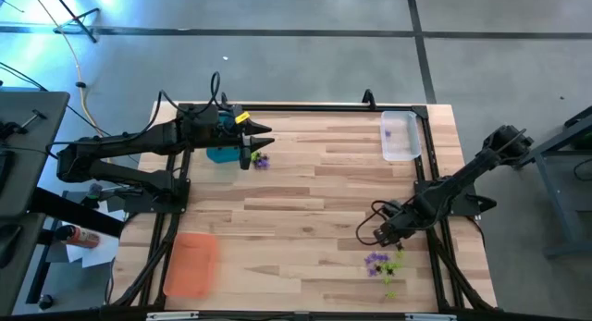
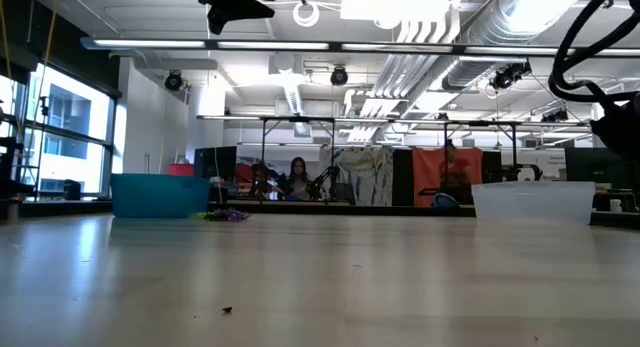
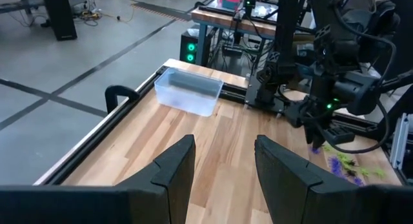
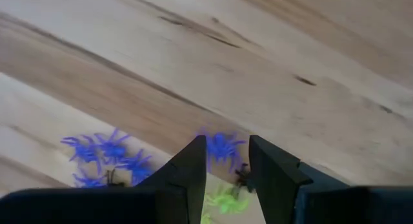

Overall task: Sort Halloween decoration
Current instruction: Put the purple spider toy into the transparent bin

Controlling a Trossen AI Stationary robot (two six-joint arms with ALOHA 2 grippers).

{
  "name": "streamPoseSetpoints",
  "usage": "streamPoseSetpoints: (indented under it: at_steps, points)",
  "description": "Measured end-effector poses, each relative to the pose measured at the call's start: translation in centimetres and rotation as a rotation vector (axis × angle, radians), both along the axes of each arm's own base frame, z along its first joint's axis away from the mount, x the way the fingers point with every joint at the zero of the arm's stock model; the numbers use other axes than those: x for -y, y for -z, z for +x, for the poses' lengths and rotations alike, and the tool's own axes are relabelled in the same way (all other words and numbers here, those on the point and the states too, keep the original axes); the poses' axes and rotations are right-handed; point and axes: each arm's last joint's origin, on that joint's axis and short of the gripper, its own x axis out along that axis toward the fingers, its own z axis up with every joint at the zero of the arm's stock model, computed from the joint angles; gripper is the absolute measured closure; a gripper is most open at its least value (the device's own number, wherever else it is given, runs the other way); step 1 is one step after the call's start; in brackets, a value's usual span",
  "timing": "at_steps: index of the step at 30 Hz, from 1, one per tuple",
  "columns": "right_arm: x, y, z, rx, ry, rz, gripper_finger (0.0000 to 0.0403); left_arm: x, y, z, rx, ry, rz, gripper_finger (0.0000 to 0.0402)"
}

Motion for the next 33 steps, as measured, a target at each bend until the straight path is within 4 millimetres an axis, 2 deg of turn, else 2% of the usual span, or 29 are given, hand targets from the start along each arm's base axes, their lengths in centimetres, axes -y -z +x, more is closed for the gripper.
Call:
streamPoseSetpoints:
  at_steps: [12,14,17,19,24,33]
  points:
    - [-0.3,1.5,0.3,-0.072,0.004,-0.035,0.0296,0.0,0.0,0.0,-0.002,0.001,0.000,0.0253]
    - [-0.2,1.5,0.3,-0.077,0.002,-0.039,0.0313,0.0,0.0,0.0,-0.002,0.001,0.001,0.0253]
    - [-0.2,1.5,0.1,-0.086,-0.007,-0.043,0.0369,0.0,0.0,0.0,-0.003,0.002,0.005,0.0253]
    - [-0.3,1.3,0.3,-0.081,-0.037,-0.048,0.0393,0.0,0.0,0.0,-0.007,0.005,0.019,0.0253]
    - [-0.4,0.0,0.6,-0.068,-0.072,-0.073,0.0399,-0.1,0.0,0.0,-0.016,-0.008,0.060,0.0253]
    - [-0.2,-3.7,1.0,0.059,-0.045,-0.140,0.0402,-0.5,0.0,-0.1,-0.021,-0.057,0.075,0.0253]
